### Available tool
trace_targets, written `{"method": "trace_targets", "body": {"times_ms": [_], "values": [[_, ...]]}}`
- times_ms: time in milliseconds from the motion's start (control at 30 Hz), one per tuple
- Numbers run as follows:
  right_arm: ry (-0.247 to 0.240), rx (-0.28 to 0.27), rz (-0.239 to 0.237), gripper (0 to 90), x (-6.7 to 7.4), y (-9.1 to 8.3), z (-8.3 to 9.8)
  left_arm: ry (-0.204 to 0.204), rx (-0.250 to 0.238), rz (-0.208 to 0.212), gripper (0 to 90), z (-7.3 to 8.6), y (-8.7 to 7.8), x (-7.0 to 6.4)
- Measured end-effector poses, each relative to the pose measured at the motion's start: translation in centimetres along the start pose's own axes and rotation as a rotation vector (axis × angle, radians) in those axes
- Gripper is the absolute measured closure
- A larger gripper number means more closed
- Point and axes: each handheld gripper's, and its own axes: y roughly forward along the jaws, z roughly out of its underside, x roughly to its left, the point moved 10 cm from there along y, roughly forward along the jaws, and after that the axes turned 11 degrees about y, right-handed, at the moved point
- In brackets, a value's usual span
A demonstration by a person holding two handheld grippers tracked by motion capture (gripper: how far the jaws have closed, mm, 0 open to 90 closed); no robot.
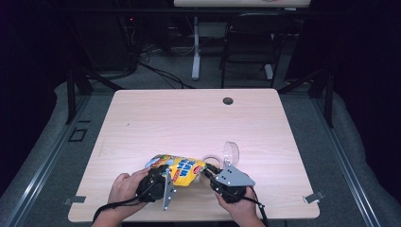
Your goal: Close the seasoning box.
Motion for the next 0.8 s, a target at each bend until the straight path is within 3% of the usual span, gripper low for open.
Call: {"method": "trace_targets", "body": {"times_ms": [433, 800], "values": [[0.022, -0.002, -0.010, 73.4, -0.08, 0.02, 0.11, -0.134, -0.064, 0.073, 87.1, 0.32, 0.47, -0.54], [0.021, 0.009, -0.003, 70.4, -0.33, 0.03, 0.40, -0.174, -0.092, 0.101, 87.1, 0.37, 0.73, -0.86]]}}
